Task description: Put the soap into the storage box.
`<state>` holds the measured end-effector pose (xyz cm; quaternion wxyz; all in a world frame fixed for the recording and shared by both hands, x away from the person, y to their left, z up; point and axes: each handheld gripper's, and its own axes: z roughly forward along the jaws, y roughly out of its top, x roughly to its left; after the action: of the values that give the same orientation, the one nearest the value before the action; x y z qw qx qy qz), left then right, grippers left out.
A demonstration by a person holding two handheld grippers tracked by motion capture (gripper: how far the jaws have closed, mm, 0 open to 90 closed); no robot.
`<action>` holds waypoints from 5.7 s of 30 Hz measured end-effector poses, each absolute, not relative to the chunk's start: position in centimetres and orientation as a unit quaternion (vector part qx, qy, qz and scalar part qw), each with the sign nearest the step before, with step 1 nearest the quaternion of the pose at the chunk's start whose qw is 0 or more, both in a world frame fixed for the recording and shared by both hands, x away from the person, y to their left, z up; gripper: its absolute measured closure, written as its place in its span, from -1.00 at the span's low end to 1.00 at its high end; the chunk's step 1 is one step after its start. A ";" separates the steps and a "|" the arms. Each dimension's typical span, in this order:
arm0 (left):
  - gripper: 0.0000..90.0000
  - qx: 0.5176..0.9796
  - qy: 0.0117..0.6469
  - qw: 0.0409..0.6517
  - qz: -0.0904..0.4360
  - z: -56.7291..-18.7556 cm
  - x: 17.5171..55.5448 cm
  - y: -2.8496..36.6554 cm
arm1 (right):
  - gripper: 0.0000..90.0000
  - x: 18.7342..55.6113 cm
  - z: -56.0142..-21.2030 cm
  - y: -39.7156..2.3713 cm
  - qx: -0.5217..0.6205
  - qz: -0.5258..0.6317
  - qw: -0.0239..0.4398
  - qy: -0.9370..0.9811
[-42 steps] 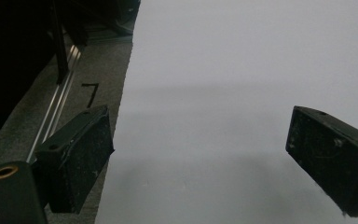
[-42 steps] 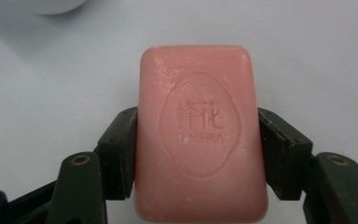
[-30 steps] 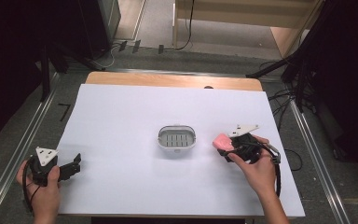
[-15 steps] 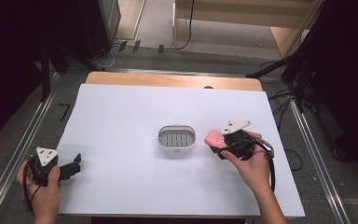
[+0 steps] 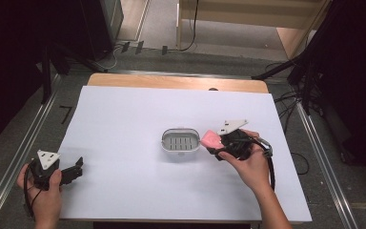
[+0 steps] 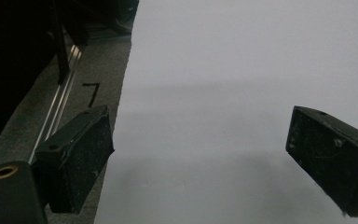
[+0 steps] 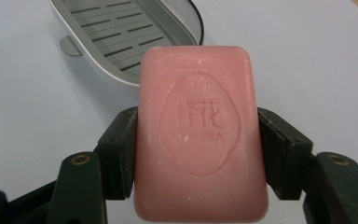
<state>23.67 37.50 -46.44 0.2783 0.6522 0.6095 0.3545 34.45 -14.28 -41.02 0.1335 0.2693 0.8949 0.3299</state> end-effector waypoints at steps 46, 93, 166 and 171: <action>-0.83 0.653 0.613 0.278 0.348 -46.4 23.7 37.6 | -0.14 36.3 -40.2 -7.6 0.167 0.334 0.119 0.920; -0.83 0.653 0.612 0.279 0.347 -46.4 23.7 37.7 | -0.40 37.0 -40.5 -7.1 0.193 0.358 0.096 0.908; -0.83 0.652 0.612 0.278 0.352 -46.4 23.7 37.5 | -1.00 30.9 -46.6 -23.2 0.439 0.367 0.161 0.805; -0.83 0.652 0.612 0.276 0.352 -46.4 23.7 37.6 | -1.00 30.4 -46.9 -24.2 0.446 0.368 0.165 0.799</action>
<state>23.68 37.56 -46.40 0.2761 0.6524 0.6119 0.3517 30.39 -24.24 -46.91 0.1651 0.4459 0.7990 0.3682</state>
